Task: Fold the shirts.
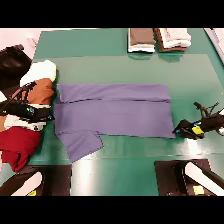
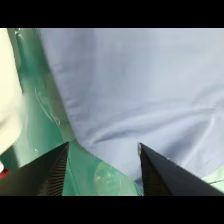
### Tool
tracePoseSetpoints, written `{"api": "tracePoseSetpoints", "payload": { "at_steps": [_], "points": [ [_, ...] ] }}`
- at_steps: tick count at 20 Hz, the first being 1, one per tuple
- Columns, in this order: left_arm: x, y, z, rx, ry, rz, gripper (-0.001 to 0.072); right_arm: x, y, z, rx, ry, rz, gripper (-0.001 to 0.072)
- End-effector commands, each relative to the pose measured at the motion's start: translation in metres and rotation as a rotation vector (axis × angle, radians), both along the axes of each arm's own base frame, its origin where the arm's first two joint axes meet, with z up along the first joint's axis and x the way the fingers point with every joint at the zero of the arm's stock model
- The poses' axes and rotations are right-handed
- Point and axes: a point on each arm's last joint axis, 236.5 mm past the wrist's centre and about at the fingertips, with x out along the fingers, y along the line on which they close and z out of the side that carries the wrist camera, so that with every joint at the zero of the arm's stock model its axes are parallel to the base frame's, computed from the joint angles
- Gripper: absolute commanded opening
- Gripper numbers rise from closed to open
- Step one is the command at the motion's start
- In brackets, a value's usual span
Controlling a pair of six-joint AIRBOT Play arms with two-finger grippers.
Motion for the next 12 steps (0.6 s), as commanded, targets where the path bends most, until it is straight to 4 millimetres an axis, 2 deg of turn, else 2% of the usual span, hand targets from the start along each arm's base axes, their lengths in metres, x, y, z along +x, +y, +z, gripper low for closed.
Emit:
{"api": "tracePoseSetpoints", "payload": {
  "at_steps": [1,2,3,4,5,9,12],
  "points": [
    [-0.006,0.000,0.001,0.002,-0.005,0.008,0.0518,0.003,0.020,-0.014,0.009,-0.041,0.017,0.0428],
    [-0.007,0.000,0.001,0.002,-0.001,0.006,0.0518,0.010,0.023,-0.014,-0.001,-0.067,0.030,0.0360],
    [-0.009,0.000,0.000,0.004,0.006,0.004,0.0518,0.017,0.025,-0.013,-0.016,-0.089,0.057,0.0199],
    [-0.011,0.003,-0.001,0.014,0.017,0.010,0.0518,0.021,0.027,-0.010,-0.028,-0.104,0.086,0.0075],
    [-0.015,0.005,-0.003,0.026,0.035,0.020,0.0518,0.025,0.029,-0.005,-0.033,-0.117,0.115,0.0017],
    [-0.054,-0.002,-0.036,-0.002,0.177,0.030,0.0519,0.039,0.038,0.008,-0.041,-0.160,0.179,0.0016],
    [-0.081,-0.026,-0.064,-0.101,0.264,0.066,0.0519,0.041,0.042,0.009,-0.044,-0.171,0.197,0.0016]
  ]
}}
